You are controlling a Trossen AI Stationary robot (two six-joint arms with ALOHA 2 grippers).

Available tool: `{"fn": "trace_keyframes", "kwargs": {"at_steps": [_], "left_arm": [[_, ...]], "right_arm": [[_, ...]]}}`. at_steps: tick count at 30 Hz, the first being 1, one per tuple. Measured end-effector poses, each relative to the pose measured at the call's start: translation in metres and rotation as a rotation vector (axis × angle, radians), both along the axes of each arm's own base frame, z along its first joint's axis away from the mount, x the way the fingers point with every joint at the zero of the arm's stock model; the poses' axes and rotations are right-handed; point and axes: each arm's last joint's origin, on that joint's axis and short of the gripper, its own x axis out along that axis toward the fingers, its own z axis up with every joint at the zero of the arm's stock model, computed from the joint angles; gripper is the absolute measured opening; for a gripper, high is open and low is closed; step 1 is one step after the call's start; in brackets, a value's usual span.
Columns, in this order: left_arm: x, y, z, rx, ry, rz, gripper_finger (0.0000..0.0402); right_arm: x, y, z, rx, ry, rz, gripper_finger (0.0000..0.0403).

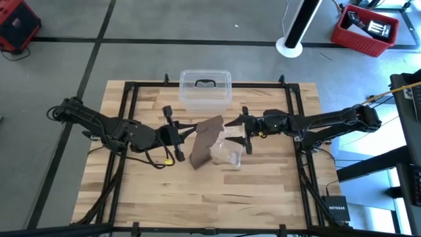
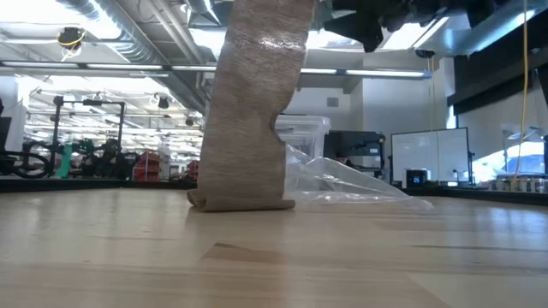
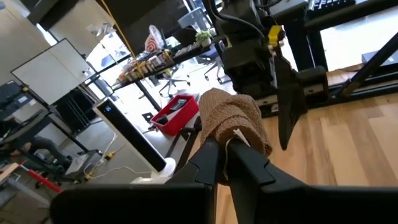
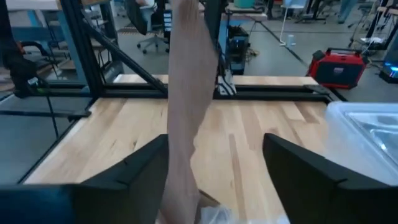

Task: Roll bandage
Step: Roll the brown bandage

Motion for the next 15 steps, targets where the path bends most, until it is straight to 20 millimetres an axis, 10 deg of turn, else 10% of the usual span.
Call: {"fn": "trace_keyframes", "kwargs": {"at_steps": [15], "left_arm": [[0.0005,-0.0015,0.0003,0.018,0.009,-0.039,0.0015]], "right_arm": [[0.0024,0.0034,0.0044,0.04,-0.006,0.108,0.0308]]}}
